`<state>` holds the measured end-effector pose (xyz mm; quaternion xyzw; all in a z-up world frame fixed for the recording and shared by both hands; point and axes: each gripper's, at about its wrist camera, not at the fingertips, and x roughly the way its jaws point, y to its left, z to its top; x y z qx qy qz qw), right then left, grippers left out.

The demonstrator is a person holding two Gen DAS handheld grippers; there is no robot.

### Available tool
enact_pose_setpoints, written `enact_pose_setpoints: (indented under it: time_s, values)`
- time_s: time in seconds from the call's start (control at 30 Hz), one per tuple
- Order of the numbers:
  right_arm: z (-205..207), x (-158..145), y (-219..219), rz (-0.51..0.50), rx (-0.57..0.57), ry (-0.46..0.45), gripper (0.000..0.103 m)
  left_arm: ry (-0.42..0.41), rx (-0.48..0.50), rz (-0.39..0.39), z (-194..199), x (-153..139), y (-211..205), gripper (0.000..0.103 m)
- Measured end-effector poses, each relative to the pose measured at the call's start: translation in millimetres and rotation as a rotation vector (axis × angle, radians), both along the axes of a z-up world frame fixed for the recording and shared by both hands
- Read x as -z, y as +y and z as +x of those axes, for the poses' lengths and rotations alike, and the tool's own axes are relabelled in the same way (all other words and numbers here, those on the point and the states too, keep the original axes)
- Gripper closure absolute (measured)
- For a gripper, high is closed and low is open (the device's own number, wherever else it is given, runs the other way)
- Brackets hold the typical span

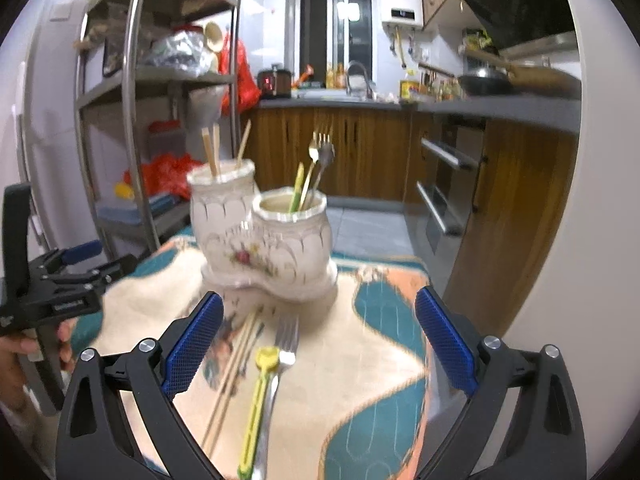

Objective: Organize utensils
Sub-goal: 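Move both tools back down to the utensils on the cloth, then grasp a chopstick with the left tool while the right grasps the yellow-green utensil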

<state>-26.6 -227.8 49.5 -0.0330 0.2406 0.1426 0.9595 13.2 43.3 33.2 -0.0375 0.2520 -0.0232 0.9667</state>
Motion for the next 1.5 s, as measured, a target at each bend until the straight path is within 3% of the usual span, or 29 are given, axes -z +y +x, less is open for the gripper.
enact_pose_setpoints:
  time_s: [0.23, 0.33, 0.53, 0.67, 0.87, 1.17, 1.33, 1.5]
  values:
    - [0, 36, 15, -0.077, -0.049, 0.164, 0.008, 0.135, 0.104, -0.021, 3, 22, -13, 0.006]
    - [-1, 48, 24, -0.108, -0.098, 0.225, 0.025, 0.189, 0.162, -0.048, 4, 28, -19, 0.006]
    - [3, 62, 34, -0.102, -0.149, 0.336, 0.066, 0.22, 0.236, 0.019, 3, 41, -41, 0.006]
    - [5, 67, 44, -0.131, -0.174, 0.361, 0.078, 0.217, 0.244, 0.037, 5, 44, -42, 0.006]
    - [13, 73, 57, -0.2, -0.182, 0.384, 0.086, 0.222, 0.26, 0.026, 6, 46, -41, 0.006]
    - [28, 78, 73, -0.284, -0.178, 0.365, 0.09, 0.22, 0.26, 0.011, 6, 41, -37, 0.006]
    - [32, 79, 72, -0.271, -0.192, 0.374, 0.091, 0.223, 0.251, 0.012, 7, 38, -37, 0.006]
    - [27, 67, 53, -0.166, -0.198, 0.342, 0.092, 0.26, 0.26, 0.014, 10, 37, -48, 0.01]
